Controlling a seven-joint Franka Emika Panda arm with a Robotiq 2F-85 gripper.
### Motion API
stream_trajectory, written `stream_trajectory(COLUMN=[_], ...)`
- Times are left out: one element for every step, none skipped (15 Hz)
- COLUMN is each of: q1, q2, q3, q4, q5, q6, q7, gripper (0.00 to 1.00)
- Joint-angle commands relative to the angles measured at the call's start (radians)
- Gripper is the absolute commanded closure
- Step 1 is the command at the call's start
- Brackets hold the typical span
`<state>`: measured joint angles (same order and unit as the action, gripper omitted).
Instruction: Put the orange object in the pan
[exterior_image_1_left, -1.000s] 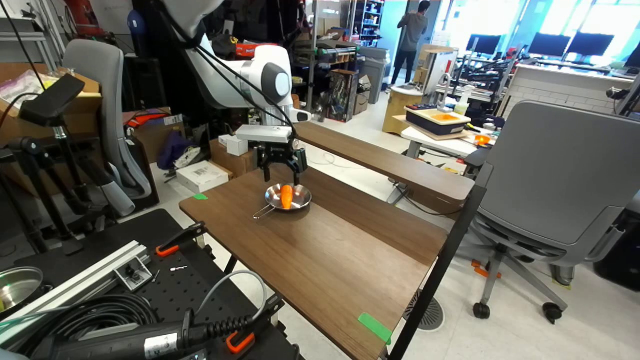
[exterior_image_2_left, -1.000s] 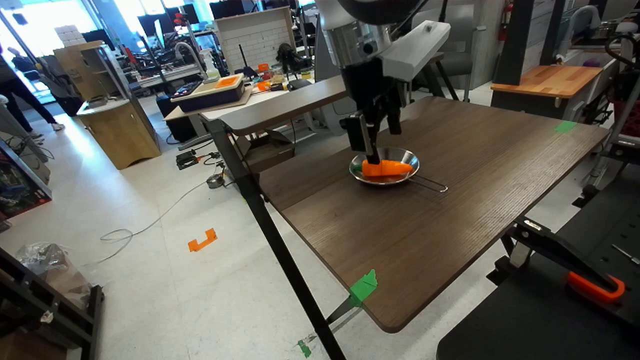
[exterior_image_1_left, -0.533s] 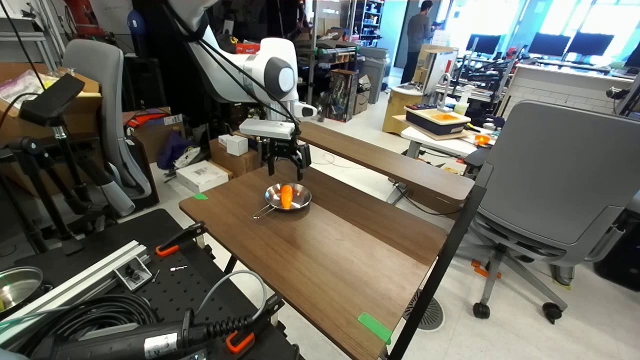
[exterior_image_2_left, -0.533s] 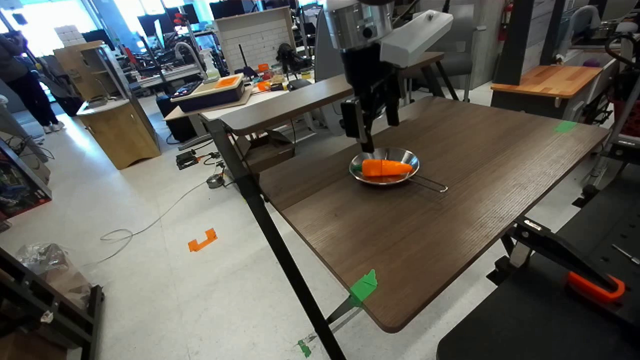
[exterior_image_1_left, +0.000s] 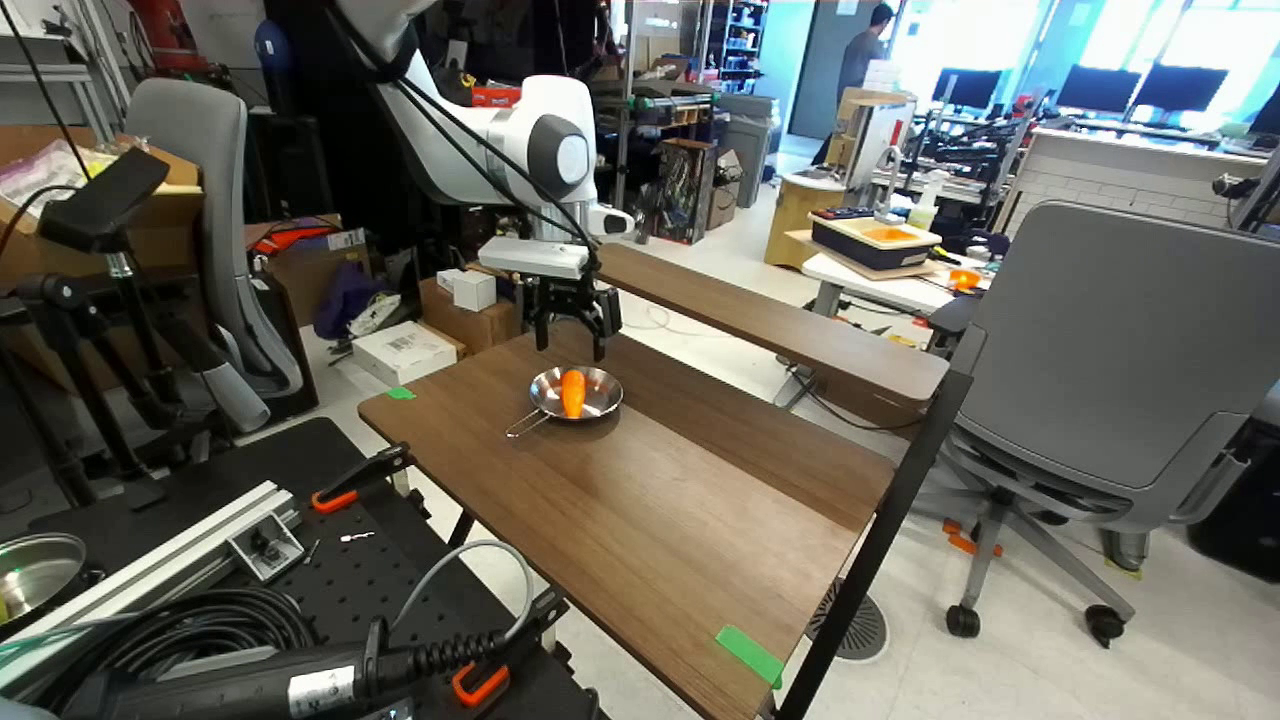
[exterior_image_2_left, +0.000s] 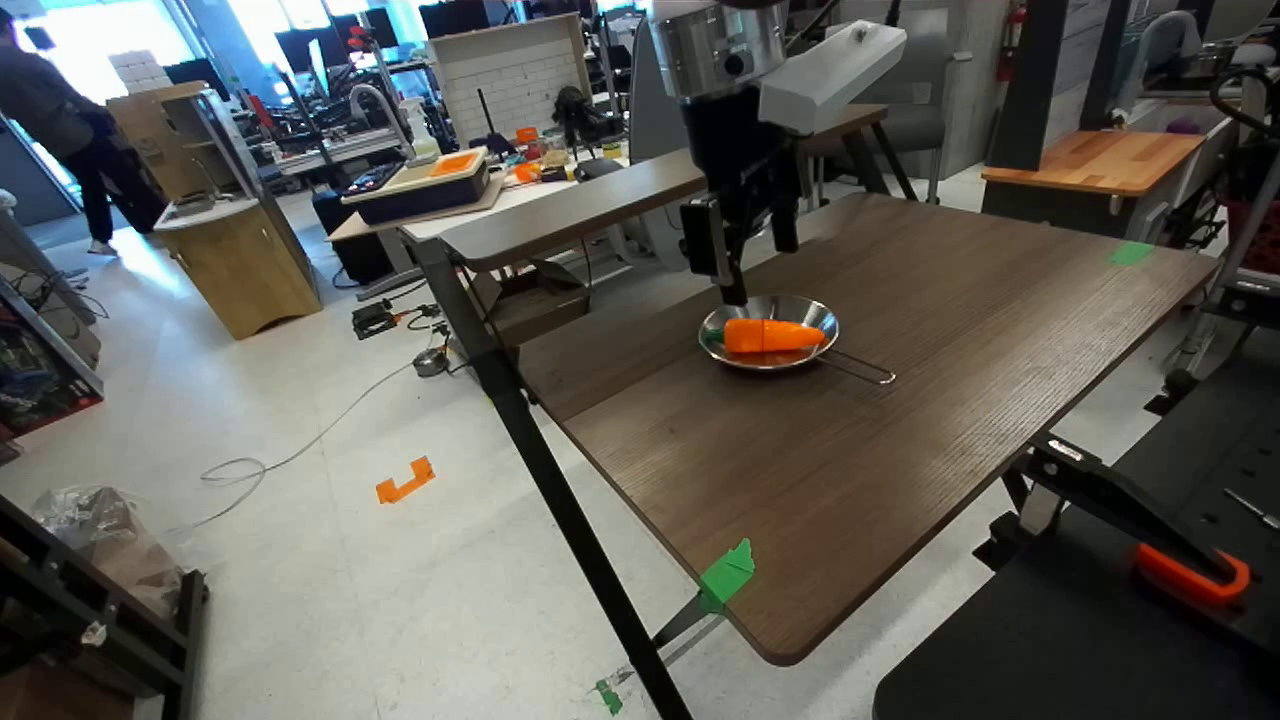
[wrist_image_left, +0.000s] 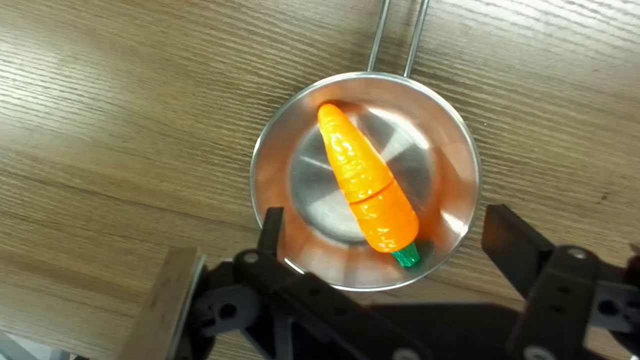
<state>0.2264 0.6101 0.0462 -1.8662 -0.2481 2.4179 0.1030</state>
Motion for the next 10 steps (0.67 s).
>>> stream_trajectory(q1=[-0.005, -0.004, -0.003, -0.003, -0.002, -0.001, -0.001, -0.001, -0.001, 0.000], q2=[-0.016, -0.015, -0.015, -0.015, -0.015, -0.015, -0.014, -0.014, -0.014, -0.014], q3=[0.004, 0.003, 0.002, 0.002, 0.001, 0.001, 0.001, 0.001, 0.001, 0.001], q4=[-0.016, -0.014, -0.013, -0.012, -0.012, -0.011, -0.010, -0.009, -0.009, -0.009], q5=[0.012, 0.011, 0.010, 0.009, 0.008, 0.008, 0.007, 0.007, 0.007, 0.006], q6=[0.012, 0.010, 0.009, 0.008, 0.008, 0.007, 0.006, 0.006, 0.005, 0.005], q7=[-0.015, -0.015, -0.014, -0.013, -0.013, -0.012, -0.012, -0.012, -0.012, -0.012], gripper=[0.00, 0.00, 0.00, 0.00, 0.00, 0.00, 0.00, 0.00, 0.00, 0.00])
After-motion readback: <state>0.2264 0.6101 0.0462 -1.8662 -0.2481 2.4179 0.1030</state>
